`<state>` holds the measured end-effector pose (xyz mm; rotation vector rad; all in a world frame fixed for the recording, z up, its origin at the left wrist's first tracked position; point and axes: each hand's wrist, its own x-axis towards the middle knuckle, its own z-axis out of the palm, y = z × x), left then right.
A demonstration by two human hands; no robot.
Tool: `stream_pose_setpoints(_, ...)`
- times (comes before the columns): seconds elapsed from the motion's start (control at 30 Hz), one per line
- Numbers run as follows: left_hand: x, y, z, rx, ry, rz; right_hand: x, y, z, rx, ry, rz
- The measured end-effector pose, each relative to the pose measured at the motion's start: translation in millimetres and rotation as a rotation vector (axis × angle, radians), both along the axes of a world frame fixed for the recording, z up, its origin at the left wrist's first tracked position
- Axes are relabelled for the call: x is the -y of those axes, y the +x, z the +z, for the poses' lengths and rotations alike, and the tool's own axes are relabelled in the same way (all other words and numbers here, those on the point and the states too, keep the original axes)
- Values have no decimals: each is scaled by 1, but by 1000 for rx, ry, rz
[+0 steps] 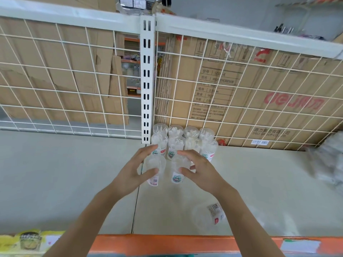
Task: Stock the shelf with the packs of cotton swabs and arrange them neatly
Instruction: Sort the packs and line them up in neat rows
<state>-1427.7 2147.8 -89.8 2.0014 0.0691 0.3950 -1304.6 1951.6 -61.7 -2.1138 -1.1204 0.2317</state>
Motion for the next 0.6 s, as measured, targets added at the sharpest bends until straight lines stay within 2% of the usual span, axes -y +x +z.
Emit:
stream_pose_setpoints(0.13,7,9,0,-5,-31,6,-4,2,4,-14,1,-52)
stream_pose_setpoints(0.4,30,23,-3,56,16,312,-11,2,-1,-63,20,-93)
stream_pose_setpoints(0.5,32,18,-10,52,-58,304,-9,3,-6,-143,59,-86)
stream_pose_setpoints(0.6,35,8,-19,58,-256,226,-8,2,-9,-185,83,-83)
